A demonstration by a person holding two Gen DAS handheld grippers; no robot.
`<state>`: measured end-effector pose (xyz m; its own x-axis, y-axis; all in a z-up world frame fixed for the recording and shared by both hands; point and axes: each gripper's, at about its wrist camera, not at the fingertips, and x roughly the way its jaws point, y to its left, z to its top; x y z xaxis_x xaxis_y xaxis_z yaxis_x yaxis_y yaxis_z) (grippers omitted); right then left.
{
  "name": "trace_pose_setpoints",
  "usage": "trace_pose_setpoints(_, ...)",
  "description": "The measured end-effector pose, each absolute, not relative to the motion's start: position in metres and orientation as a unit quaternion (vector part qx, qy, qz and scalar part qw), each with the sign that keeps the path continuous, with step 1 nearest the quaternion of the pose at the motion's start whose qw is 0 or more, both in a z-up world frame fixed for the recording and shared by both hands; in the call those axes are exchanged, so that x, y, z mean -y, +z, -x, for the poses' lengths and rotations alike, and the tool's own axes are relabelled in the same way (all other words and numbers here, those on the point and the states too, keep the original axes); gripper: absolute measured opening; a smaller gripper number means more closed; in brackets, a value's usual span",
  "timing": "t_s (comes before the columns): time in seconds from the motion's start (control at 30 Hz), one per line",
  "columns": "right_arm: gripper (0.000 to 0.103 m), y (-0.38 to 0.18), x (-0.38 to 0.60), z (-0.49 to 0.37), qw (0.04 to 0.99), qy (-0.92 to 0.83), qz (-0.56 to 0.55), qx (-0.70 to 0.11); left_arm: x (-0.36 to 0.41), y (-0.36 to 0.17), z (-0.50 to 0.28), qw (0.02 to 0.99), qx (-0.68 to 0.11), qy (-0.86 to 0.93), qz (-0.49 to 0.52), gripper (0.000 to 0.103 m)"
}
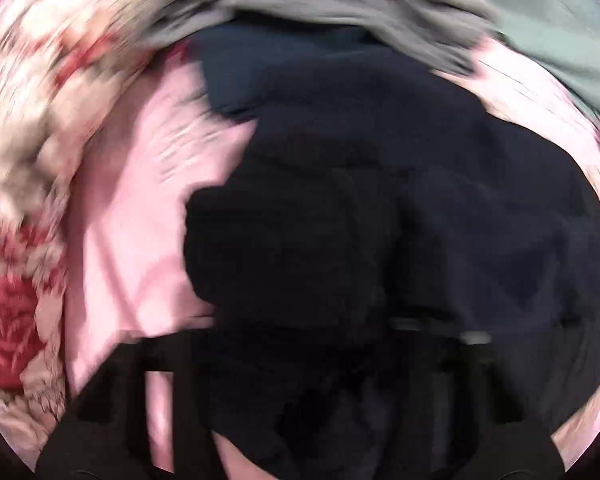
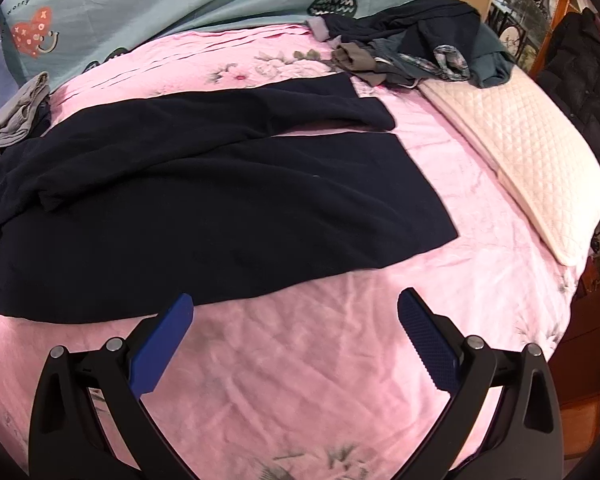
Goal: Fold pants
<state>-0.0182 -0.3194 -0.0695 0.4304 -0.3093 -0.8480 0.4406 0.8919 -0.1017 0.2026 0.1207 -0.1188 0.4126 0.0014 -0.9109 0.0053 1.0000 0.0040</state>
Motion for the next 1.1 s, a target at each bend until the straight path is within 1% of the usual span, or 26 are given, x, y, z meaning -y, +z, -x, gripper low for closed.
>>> trace_pose_setpoints(0.07, 0.102, -0.069, 0.333, 0.025, 0.841, -0.243, -0.071, -0.478, -0.107, -0.101, -0.189, 0.847, -0.53, 0.011, -0.043, 0.034)
trace_pose_setpoints(0.1, 0.102, -0.07, 0.342, 0.027, 0.839, -0.259, -0.073, -0.473, -0.104, -0.09, -0.181, 0.852, -0.522, 0.009, -0.041, 0.034)
trace_pose_setpoints(0.2, 0.102, -0.076, 0.396, 0.04, 0.817, -0.337, -0.117, -0.453, -0.107, -0.062, -0.154, 0.86, -0.51, -0.002, -0.006, 0.034)
trace_pose_setpoints(0.27, 0.102, -0.087, 0.429, 0.038, 0.809, -0.343, -0.157, -0.45, -0.111, -0.051, -0.14, 0.862, -0.507, -0.005, 0.014, 0.034)
trace_pose_setpoints(0.33, 0.101, -0.1, 0.45, 0.027, 0.802, -0.347, -0.161, -0.459, -0.115, -0.046, -0.13, 0.861, -0.508, -0.007, 0.036, 0.034)
trace_pose_setpoints(0.37, 0.099, -0.105, 0.455, 0.021, 0.8, -0.344, -0.162, -0.464, -0.117, -0.044, -0.125, 0.86, -0.508, -0.007, 0.046, 0.034)
trace_pose_setpoints(0.43, 0.081, -0.123, 0.468, 0.0, 0.785, -0.338, -0.168, -0.491, -0.116, -0.046, -0.122, 0.859, -0.51, 0.002, 0.047, 0.035)
trace_pose_setpoints(0.47, 0.077, -0.136, 0.474, -0.01, 0.774, -0.333, -0.177, -0.508, -0.115, -0.047, -0.121, 0.857, -0.513, 0.008, 0.045, 0.035)
trace_pose_setpoints(0.53, 0.027, -0.135, 0.476, -0.02, 0.793, -0.316, -0.19, -0.484, -0.117, -0.048, -0.121, 0.854, -0.517, 0.018, 0.059, 0.035)
trace_pose_setpoints(0.6, 0.018, -0.128, 0.478, -0.032, 0.804, -0.286, -0.198, -0.483, -0.126, -0.048, -0.124, 0.848, -0.524, 0.021, 0.074, 0.035)
trace_pose_setpoints(0.7, 0.017, -0.085, 0.492, -0.01, 0.832, -0.24, -0.238, -0.441, -0.129, -0.026, -0.114, 0.844, -0.531, 0.02, 0.078, 0.035)
trace_pose_setpoints(0.73, 0.017, -0.069, 0.494, -0.002, 0.839, -0.22, -0.243, -0.434, -0.128, -0.018, -0.108, 0.841, -0.535, 0.015, 0.079, 0.035)
trace_pose_setpoints(0.77, 0.017, -0.049, 0.492, 0.011, 0.846, -0.203, -0.226, -0.437, -0.126, -0.009, -0.099, 0.838, -0.54, 0.008, 0.073, 0.035)
trace_pose_setpoints(0.83, 0.017, -0.027, 0.491, 0.03, 0.838, -0.21, -0.179, -0.47, -0.119, -0.007, -0.082, 0.831, -0.556, 0.003, 0.039, 0.04)
trace_pose_setpoints(0.87, 0.017, -0.024, 0.498, 0.041, 0.823, -0.222, -0.174, -0.493, -0.117, -0.014, -0.078, 0.821, -0.57, 0.002, 0.032, 0.041)
trace_pose_setpoints(0.9, 0.019, -0.029, 0.507, 0.049, 0.807, -0.231, -0.173, -0.515, -0.116, -0.03, -0.07, 0.803, -0.595, -0.003, 0.027, 0.046)
trace_pose_setpoints(0.93, 0.032, -0.042, 0.516, 0.056, 0.782, -0.243, -0.159, -0.552, -0.115, -0.049, -0.065, 0.785, -0.62, 0.002, 0.009, 0.057)
trace_pose_setpoints(0.97, 0.046, -0.054, 0.518, 0.058, 0.764, -0.255, -0.128, -0.579, -0.114, -0.064, -0.06, 0.77, -0.638, 0.017, -0.016, 0.059)
trace_pose_setpoints(1.0, 0.065, -0.072, 0.518, 0.057, 0.73, -0.285, -0.066, -0.618, -0.115, -0.081, -0.053, 0.753, -0.655, 0.038, -0.042, 0.059)
trace_pose_setpoints(1.03, 0.065, -0.083, 0.517, 0.055, 0.706, -0.314, -0.008, -0.635, -0.119, -0.089, -0.048, 0.743, -0.667, 0.047, -0.043, 0.059)
trace_pose_setpoints(1.07, 0.065, -0.084, 0.516, 0.052, 0.702, -0.335, 0.029, -0.629, -0.125, -0.092, -0.041, 0.741, -0.669, 0.052, -0.029, 0.059)
trace_pose_setpoints(1.1, 0.066, -0.077, 0.515, 0.047, 0.716, -0.354, 0.046, -0.6, -0.132, -0.088, -0.036, 0.748, -0.66, 0.064, -0.018, 0.068)
